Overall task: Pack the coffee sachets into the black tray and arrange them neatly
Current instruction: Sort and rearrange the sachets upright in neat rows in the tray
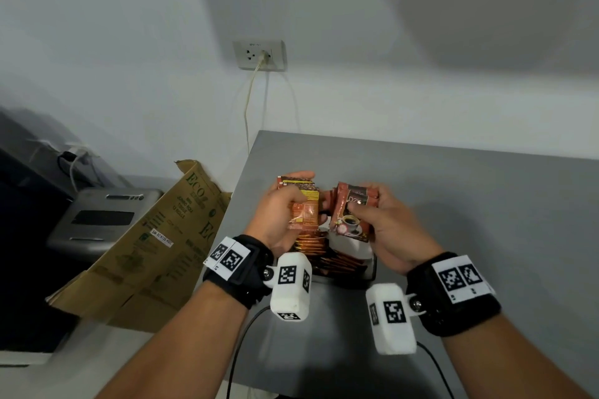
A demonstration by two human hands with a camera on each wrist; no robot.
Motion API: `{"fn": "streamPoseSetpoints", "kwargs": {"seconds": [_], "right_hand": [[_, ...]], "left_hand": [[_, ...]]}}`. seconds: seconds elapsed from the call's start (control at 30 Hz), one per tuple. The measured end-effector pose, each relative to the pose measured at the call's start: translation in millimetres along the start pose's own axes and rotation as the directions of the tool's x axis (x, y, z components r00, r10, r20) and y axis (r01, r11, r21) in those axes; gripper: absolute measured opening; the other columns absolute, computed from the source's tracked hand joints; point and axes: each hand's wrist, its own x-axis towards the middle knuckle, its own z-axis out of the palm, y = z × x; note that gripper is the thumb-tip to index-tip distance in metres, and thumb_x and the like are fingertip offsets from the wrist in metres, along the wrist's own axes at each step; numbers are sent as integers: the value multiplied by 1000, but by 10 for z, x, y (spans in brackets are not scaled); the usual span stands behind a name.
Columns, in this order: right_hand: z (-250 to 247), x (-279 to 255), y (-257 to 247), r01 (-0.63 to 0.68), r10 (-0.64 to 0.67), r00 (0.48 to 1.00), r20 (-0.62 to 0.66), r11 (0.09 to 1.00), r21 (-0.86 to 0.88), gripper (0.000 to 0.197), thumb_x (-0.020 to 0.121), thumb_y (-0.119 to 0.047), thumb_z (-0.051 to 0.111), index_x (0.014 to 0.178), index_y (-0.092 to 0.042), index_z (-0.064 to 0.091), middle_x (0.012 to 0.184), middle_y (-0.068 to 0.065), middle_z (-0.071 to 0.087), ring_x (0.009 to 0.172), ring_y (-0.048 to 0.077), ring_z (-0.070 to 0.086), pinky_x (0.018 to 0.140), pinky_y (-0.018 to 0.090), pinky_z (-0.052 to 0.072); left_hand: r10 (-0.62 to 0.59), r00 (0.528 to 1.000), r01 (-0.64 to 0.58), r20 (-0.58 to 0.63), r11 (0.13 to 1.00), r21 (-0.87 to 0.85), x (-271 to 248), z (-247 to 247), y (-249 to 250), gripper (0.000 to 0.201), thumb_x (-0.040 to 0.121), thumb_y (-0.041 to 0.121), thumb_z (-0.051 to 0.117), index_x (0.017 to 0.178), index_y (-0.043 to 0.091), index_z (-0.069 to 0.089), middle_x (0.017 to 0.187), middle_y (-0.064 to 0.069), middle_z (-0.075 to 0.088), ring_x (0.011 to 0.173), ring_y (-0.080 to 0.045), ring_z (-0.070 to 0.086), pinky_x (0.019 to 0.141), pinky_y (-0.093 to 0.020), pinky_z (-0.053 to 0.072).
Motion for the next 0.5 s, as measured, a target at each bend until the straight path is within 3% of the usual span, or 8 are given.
{"fn": "streamPoseSetpoints", "kwargs": {"seconds": [0.1, 0.23, 0.37, 0.43, 0.5], "right_hand": [[-68, -25, 4, 10, -16, 999, 42, 991, 133, 30, 97, 5, 50, 125, -3, 54, 119, 22, 69, 107, 35, 68, 97, 49, 52], [-31, -42, 23, -30, 24, 998, 55, 994, 106, 24, 95, 3, 54, 118, -1, 61, 114, 21, 71, 97, 32, 70, 89, 44, 55], [47, -15, 86, -45, 43, 999, 29, 997, 69, 25, 93, 2, 58, 118, -1, 58, 109, 23, 69, 93, 33, 67, 90, 49, 53], [82, -20, 92, -36, 35, 999, 19, 997, 64, 24, 93, 2, 60, 116, -2, 59, 109, 23, 68, 93, 33, 67, 91, 50, 52], [99, -26, 71, 17, -17, 1000, 3, 996, 91, 23, 92, 3, 60, 114, -3, 60, 109, 22, 70, 94, 32, 68, 91, 49, 53]], "left_hand": [[-32, 999, 32, 7, 999, -25, -5, -65, -35, 44, 91, -15, 39, 128, 3, 55, 98, -30, 65, 81, -35, 72, 68, -43, 61], [24, 1000, -24, -4, 997, 68, 21, -55, -139, 46, 85, -18, 58, 124, 6, 60, 104, -29, 67, 87, -36, 69, 76, -43, 60], [69, 998, -70, 10, 989, 128, 24, 27, -241, 40, 80, -20, 60, 104, 10, 68, 97, -21, 71, 84, -31, 69, 76, -41, 59], [72, 997, -77, 37, 986, 151, -7, 69, -248, 31, 84, -17, 59, 97, 10, 69, 90, -18, 71, 77, -28, 69, 69, -37, 59], [-27, 999, 22, 34, 988, 154, -28, 75, -237, 15, 94, 5, 63, 109, 4, 65, 87, -16, 69, 68, -24, 66, 54, -30, 55]]}}
